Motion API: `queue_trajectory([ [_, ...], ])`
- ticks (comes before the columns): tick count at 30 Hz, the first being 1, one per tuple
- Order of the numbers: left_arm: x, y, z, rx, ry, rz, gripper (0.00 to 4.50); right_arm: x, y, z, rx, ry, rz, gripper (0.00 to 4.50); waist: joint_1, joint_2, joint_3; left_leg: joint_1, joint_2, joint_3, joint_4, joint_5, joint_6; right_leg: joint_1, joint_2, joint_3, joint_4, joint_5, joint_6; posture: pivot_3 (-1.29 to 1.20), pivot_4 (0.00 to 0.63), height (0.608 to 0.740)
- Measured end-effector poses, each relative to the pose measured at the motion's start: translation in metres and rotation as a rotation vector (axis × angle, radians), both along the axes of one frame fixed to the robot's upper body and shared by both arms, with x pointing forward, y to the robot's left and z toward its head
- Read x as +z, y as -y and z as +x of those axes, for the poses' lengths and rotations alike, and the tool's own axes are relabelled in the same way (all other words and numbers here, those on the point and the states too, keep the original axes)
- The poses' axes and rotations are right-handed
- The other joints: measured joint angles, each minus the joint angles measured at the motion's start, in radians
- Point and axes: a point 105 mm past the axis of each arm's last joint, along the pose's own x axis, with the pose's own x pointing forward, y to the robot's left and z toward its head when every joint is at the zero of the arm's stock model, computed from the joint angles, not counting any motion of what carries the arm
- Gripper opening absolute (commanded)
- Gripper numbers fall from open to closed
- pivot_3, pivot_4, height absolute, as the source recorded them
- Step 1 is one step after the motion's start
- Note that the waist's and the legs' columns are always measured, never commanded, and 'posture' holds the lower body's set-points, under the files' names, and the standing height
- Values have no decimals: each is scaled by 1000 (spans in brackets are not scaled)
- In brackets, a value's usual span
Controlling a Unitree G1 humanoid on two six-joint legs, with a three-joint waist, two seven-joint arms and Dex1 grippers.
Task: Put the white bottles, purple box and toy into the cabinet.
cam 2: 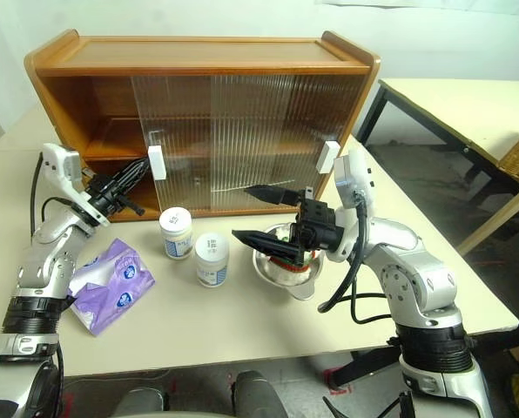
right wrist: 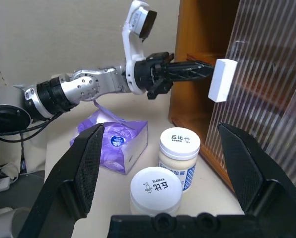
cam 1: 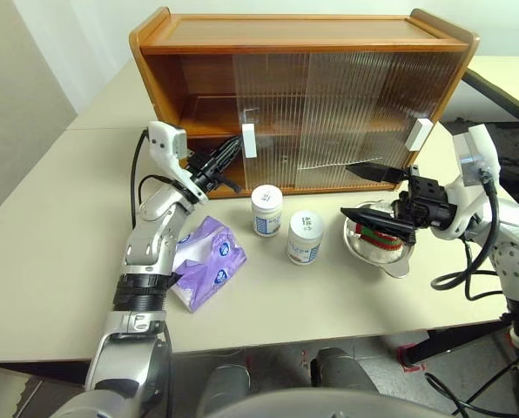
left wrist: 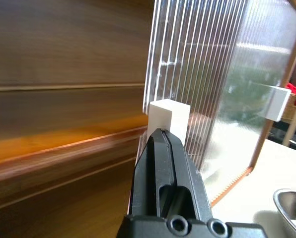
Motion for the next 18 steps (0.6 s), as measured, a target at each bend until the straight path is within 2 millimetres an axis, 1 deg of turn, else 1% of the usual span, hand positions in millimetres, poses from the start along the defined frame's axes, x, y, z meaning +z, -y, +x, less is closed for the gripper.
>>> queue_trajectory([
  [3, -1, 3, 2, -14, -2, -2, 19, 1, -1, -1, 0, 4, -1, 4500, -6, 0, 0, 0, 0, 0, 1, 0, 0, 0, 0, 0, 0, 0, 2, -188, 0, 740],
  [5, -1, 5, 3, -24, 0, -4, 19, 1, 0, 0, -4, 5, -1, 4500, -8, 0, 0, 0, 0, 0, 1, 0, 0, 0, 0, 0, 0, -2, 6, -189, 0, 740],
  [18, -5, 27, 7, -103, -12, -14, 19, 1, 0, -1, -16, 9, 0, 4500, -16, 0, 0, -1, 0, 0, 3, -1, 2, 0, 0, 0, 0, -2, 7, -212, 0, 740],
])
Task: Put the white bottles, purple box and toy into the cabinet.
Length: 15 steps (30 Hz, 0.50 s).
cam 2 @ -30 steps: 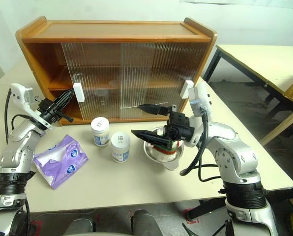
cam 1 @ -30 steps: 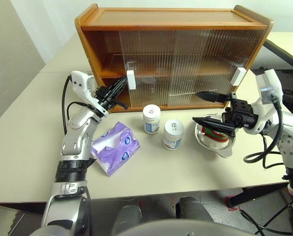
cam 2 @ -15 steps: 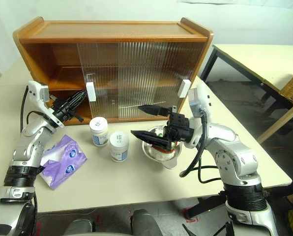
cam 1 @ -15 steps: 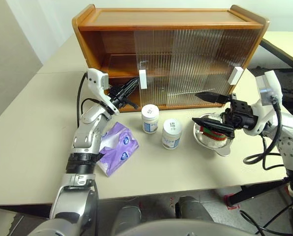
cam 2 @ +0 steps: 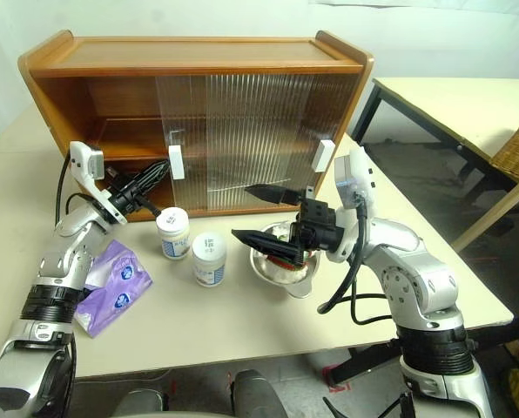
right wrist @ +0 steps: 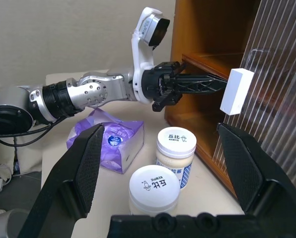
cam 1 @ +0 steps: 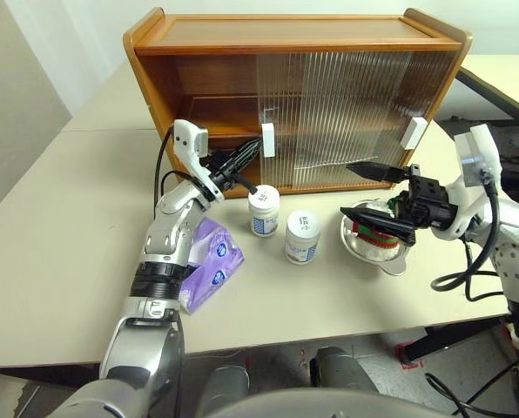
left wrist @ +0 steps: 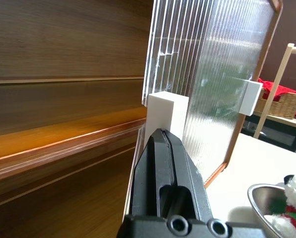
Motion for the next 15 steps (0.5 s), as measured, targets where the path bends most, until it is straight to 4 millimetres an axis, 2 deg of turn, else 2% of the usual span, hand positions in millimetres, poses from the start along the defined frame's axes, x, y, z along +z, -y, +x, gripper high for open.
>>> queue_trajectory([
  [15, -1, 14, 5, -37, 6, -1, 19, -2, 2, -2, -15, -5, -2, 4500, -15, 0, 0, -2, 0, 0, 4, -3, 5, 0, 0, 0, -2, -2, 7, -219, 0, 740],
])
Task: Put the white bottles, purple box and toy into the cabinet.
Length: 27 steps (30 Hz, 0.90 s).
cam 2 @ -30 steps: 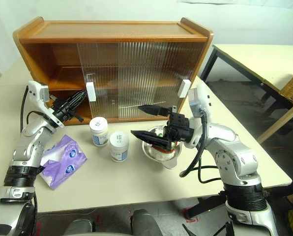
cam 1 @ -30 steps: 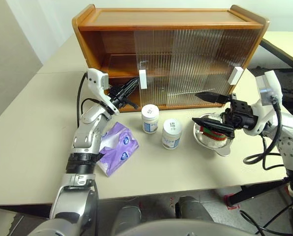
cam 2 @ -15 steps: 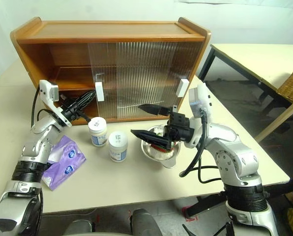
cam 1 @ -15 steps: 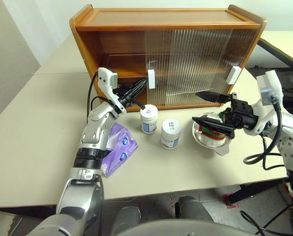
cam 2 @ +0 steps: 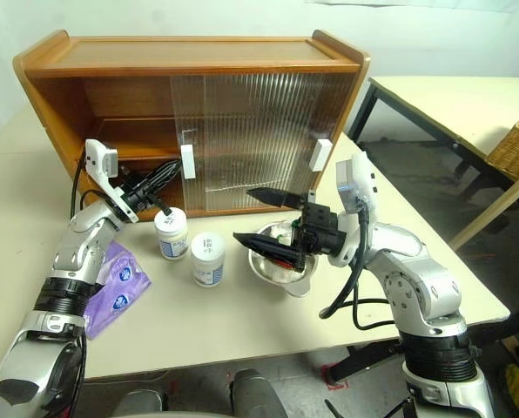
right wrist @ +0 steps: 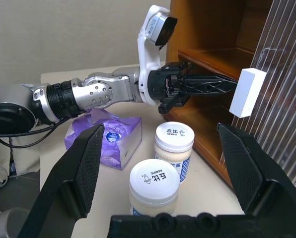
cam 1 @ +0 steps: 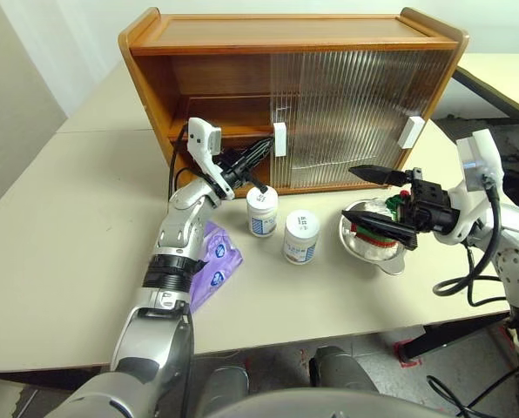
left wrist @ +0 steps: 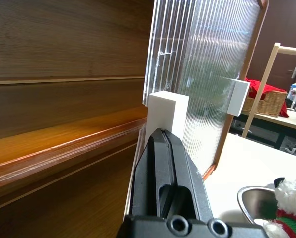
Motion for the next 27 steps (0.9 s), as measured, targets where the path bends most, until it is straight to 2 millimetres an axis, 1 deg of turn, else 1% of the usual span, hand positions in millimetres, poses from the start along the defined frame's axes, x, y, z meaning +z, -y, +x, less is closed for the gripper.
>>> queue_trajectory([
  [9, 3, -3, -1, 4, 12, 4, 19, 1, 0, 1, 5, 3, 2, 4500, 0, 0, 0, 0, 0, 0, 0, 0, 0, 0, 0, 0, 0, 0, 1, -186, 0, 740],
  [15, 11, -15, -9, 34, 34, 4, 19, 3, -1, 3, 17, 6, 4, 4500, 2, 0, 0, 0, 0, 0, 0, 0, 0, 0, 0, 0, 0, 0, 1, -171, 0, 740],
  [18, 15, -18, -18, 28, 38, 2, 19, 3, -2, 3, 25, 5, 8, 4500, 3, 0, 0, 0, 0, 0, 0, 0, 0, 0, 0, 0, 0, 0, 1, -157, 0, 740],
  [23, 18, -38, -34, 28, 20, 51, 19, 2, -2, 6, 30, -4, 11, 4500, 6, 0, 0, 0, 0, 0, -1, 0, 0, 0, 0, 0, 0, 2, -2, -132, 0, 740],
  [27, 36, -54, -48, 10, 35, 89, 19, 2, -4, 7, 42, 0, 16, 4500, 15, 0, 0, 0, 0, 0, -1, 0, 0, 0, 0, 0, 0, 4, -5, -111, 0, 740],
])
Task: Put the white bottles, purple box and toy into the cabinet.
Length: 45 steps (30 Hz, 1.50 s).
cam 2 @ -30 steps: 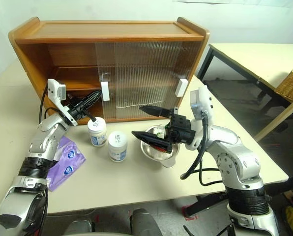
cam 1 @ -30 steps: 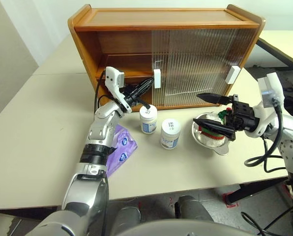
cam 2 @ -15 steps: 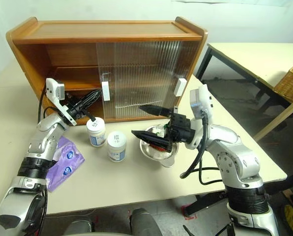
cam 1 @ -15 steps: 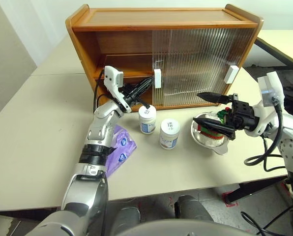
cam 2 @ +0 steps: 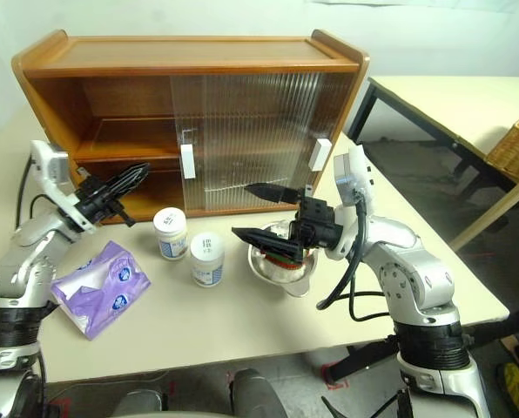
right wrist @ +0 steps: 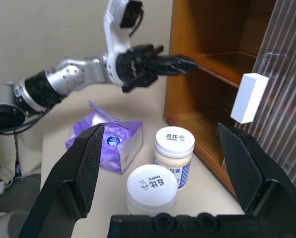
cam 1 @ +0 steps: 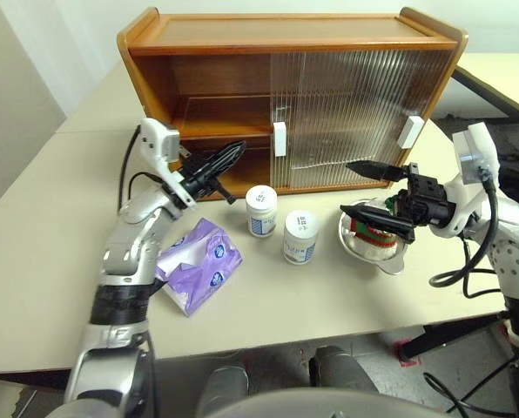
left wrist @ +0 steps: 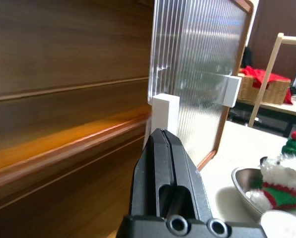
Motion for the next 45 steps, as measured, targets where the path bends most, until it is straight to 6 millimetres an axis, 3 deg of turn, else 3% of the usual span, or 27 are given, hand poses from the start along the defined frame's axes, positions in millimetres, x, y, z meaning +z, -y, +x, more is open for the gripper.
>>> queue_trajectory([
  [3, 14, -8, -13, -34, 15, 39, 19, -1, -2, 1, 12, -3, 7, 4500, 8, 0, 0, 1, 0, 0, -1, 0, 0, 0, 0, 0, 0, 0, -1, -89, 0, 740],
  [6, 22, -16, -27, -64, -2, 81, 592, -2, -5, 3, 29, -7, 6, 4500, 16, 0, 0, 2, 0, 0, -3, 0, 0, -1, 0, 0, 0, 0, -1, -75, 0, 740],
  [13, 25, -22, -62, -209, -115, 244, 3092, -4, -6, 5, 55, -16, 9, 4500, 34, 0, 0, 2, 1, 0, -10, 0, -2, -5, 0, 0, 2, -1, -11, -51, 0, 740],
  [17, 34, -34, -73, -251, -152, 362, 4476, -2, -7, 4, 77, -10, 7, 4500, 43, 1, -1, 3, 1, 0, -14, 1, -2, -8, 0, 0, 5, -4, -20, -47, 0, 740],
  [21, 33, -46, -80, -302, -211, 467, 4476, -3, -7, 1, 94, -10, -1, 4500, 45, 2, -1, 2, 1, 0, -16, 0, -3, -10, 0, 0, 6, -6, -25, -51, 0, 740],
  [25, 17, -61, -90, -354, -309, 604, 4476, -3, -6, 1, 96, -12, -9, 4500, 45, 2, -1, 2, 2, 0, -16, -3, -7, -12, 0, 0, 6, -7, -29, -57, 0, 740],
  [33, -4, -72, -109, -460, -434, 731, 4476, -6, -5, 1, 89, -21, -10, 4500, 44, 2, -2, 1, 2, 0, -16, -5, -10, -15, 0, 0, 7, -11, -37, -68, 0, 740],
  [40, -22, -83, -120, -552, -446, 898, 4476, -7, -4, 1, 82, -24, -11, 4500, 44, 2, -2, 2, 2, 0, -16, -6, -9, -15, 1, 0, 7, -11, -38, -67, 0, 740],
  [45, -31, -92, -116, -595, -377, 1014, 4476, -7, -4, 1, 81, -25, -12, 4500, 44, 3, -2, 2, 3, 0, -16, -6, -9, -16, 1, 0, 7, -11, -39, -80, 0, 740],
])
